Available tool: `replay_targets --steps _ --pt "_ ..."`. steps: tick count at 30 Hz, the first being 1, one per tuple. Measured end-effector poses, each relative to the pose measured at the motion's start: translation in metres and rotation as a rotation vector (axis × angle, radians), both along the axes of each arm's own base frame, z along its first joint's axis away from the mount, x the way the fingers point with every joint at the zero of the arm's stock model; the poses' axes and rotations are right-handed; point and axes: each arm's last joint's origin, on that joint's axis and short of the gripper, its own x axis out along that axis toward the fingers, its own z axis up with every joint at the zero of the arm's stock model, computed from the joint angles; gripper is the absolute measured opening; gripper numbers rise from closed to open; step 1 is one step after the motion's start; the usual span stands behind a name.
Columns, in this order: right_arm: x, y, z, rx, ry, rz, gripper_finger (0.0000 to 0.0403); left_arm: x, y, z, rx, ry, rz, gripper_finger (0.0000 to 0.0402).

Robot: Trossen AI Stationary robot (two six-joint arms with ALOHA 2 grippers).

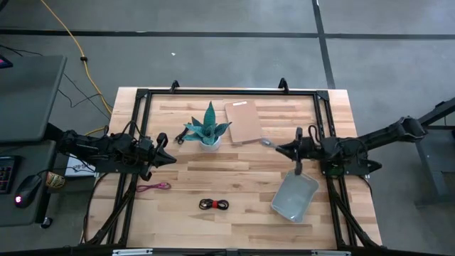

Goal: Pick and place USB-C Cables
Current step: Put the white charger cable into the white bin

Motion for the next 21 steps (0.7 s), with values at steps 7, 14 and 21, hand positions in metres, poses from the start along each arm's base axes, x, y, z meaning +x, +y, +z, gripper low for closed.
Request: replay_targets --steps 7,14,21 --pt "0.009 0.037 0.054 0.02 0.092 0.288 0.0005 0.0 0.0 0.0 0.0 0.0 0.0 0.0003" --pt "0.016 0.087 0.07 0.082 0.504 0.396 0.0005 0.0 0.0 0.0 0.001 -0.001 0.0 0.0003" --pt "0.008 0.122 0.067 0.08 0.83 0.394 0.0005 0.0 0.0 0.0 0.001 0.0 0.0 0.0003"
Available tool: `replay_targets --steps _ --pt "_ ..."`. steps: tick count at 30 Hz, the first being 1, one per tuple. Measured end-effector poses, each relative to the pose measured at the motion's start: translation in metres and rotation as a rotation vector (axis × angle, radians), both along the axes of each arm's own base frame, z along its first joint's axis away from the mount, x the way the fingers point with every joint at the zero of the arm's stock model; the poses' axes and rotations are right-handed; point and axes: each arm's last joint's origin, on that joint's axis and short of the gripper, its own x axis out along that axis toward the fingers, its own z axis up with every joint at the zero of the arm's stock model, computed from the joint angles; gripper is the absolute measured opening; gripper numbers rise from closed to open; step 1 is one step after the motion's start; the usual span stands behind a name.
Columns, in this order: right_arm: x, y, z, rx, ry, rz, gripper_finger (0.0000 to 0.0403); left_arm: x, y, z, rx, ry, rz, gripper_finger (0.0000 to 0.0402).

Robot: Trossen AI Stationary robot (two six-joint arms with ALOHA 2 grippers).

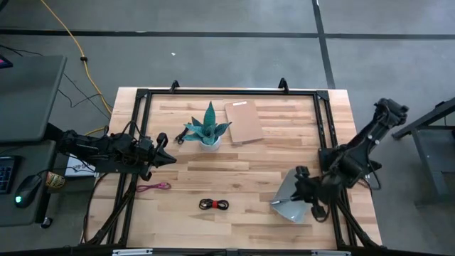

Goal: Pick and place USB-C Cables
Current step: Put the white charger cable into the white bin

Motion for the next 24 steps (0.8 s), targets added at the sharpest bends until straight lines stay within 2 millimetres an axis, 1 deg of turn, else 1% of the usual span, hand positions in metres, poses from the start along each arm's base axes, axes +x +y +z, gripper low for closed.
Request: replay_targets --steps 5,11,19,24 --pt "-0.008 0.007 -0.005 -0.004 0.115 -0.064 0.0005 0.0 0.0 0.0 0.0 0.0 0.0 0.0003" --pt "-0.019 -0.001 -0.029 -0.019 0.293 -0.131 0.0008 0.0 0.0 0.0 -0.001 0.0 0.0 0.0003" --pt "-0.021 -0.009 -0.056 -0.049 0.356 -0.088 0.0007 0.0 0.0 0.0 -0.001 0.0 0.0 0.0003" --pt "-0.016 -0.015 -0.072 -0.06 0.308 -0.029 0.0007 0.0 0.0 0.0 -0.001 0.0 0.0 0.0003"
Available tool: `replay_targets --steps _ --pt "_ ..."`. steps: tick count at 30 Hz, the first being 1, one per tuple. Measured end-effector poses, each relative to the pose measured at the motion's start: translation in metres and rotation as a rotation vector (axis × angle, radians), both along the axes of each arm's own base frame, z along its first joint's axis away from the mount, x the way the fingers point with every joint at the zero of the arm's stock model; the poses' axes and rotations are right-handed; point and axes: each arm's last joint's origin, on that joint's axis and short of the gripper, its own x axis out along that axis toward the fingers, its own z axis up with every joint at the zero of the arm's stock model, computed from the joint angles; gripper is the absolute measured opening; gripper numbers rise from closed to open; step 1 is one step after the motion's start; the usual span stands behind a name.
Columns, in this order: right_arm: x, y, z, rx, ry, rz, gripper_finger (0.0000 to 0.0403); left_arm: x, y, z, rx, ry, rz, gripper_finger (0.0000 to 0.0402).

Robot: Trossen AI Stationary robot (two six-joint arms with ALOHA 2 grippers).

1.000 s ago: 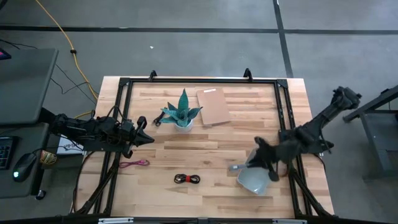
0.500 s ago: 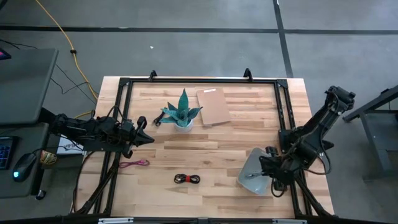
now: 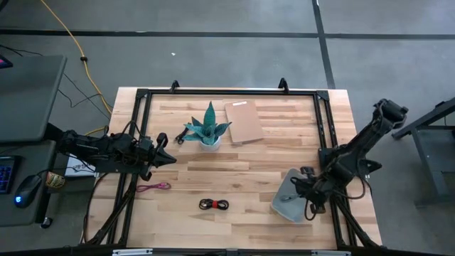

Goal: Pick and place USB-C Cables
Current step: Put the white charger cable into the white bin, then put the top black charger cable into the white bin

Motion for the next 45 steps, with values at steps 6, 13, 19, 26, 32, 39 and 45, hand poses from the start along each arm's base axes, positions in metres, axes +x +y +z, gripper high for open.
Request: replay_targets --steps 6,13,19,26,32,39,45 --pt "0.004 -0.008 -0.014 -0.017 -0.033 0.008 0.0007 0.0 0.0 0.0 0.0 0.0 0.0 0.0003" --pt "-0.004 -0.016 -0.033 -0.049 0.005 -0.017 0.0026 0.0 0.0 0.0 0.001 0.0 0.0 0.0003" --pt "-0.007 -0.019 -0.044 -0.037 0.001 -0.042 0.0031 0.0 0.0 0.0 0.0 0.0 0.0 0.0003" --pt "-0.006 -0.018 -0.044 -0.015 -0.007 -0.104 0.0033 0.0 0.0 0.0 0.001 0.0 0.0 0.0003" --pt "-0.005 -0.018 -0.043 0.011 -0.005 -0.177 0.0038 0.0 0.0 0.0 0.0 0.0 0.0 0.0003" --pt "-0.004 -0.019 -0.043 0.034 -0.008 -0.3 0.0101 0.0 0.0 0.0 0.0 0.0 0.0 0.0003" --pt "-0.003 -0.019 -0.043 0.046 -0.016 -0.334 0.0184 0.0 0.0 0.0 0.0 0.0 0.0 0.0003"
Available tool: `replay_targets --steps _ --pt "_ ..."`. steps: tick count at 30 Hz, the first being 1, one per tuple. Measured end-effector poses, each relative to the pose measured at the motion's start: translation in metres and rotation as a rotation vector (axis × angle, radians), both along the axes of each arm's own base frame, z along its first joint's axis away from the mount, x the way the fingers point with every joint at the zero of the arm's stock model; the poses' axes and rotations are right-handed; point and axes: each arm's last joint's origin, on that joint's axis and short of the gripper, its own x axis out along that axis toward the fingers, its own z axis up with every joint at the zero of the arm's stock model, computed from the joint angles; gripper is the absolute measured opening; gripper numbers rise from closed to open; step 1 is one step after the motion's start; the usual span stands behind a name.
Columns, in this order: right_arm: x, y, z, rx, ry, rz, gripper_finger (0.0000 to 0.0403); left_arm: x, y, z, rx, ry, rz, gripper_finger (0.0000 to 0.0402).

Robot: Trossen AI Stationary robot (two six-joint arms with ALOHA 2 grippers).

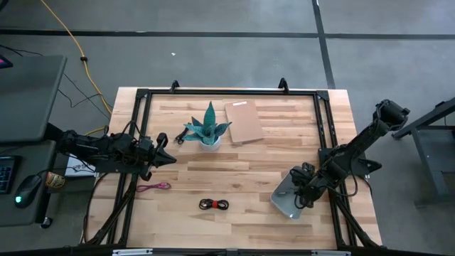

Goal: Pick and place USB-C Cables
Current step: Put the top black charger cable into the white bin

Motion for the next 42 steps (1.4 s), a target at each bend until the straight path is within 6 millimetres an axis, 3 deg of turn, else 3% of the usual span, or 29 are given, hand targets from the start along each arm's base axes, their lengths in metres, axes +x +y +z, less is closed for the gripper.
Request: replay_targets --steps 4,10,14,18,24,27,33,37,42 --pt "-0.001 0.0 0.003 0.037 0.014 0.022 0.021 0.0 0.0 0.0 0.0 0.0 0.0 0.0003" --pt "-0.008 -0.002 0.019 0.185 -0.002 0.013 0.0211 0.0 0.0 0.0 0.0 0.0 0.0 0.0003" --pt "-0.012 -0.008 0.034 0.247 -0.099 0.0 0.0211 0.0 0.0 0.0 0.0 0.0 0.0 0.0003" --pt "-0.012 -0.013 0.052 0.24 -0.319 -0.01 0.0211 0.0 0.0 0.0 0.001 0.001 0.0 0.0003" --pt "0.002 -0.015 0.091 -0.028 -0.872 -0.081 0.0211 0.0 0.0 0.0 0.0 0.0 0.0 0.0003" --pt "0.01 -0.019 0.104 -0.269 -1.013 -0.114 0.0211 0.0 0.0 0.0 0.0 0.0 0.0 0.0003" --pt "0.034 -0.041 0.099 -0.623 -0.946 -0.219 0.0211 0.0 0.0 0.0 0.0 0.0 0.0 0.0003" --pt "0.056 -0.064 0.085 -0.594 -0.867 -0.221 0.0211 0.0 0.0 0.0 0.0 0.001 0.0 0.0003" --pt "0.077 -0.098 0.083 -0.543 -0.893 -0.202 0.0211 0.0 0.0 0.0 0.001 0.001 0.0 0.0003"
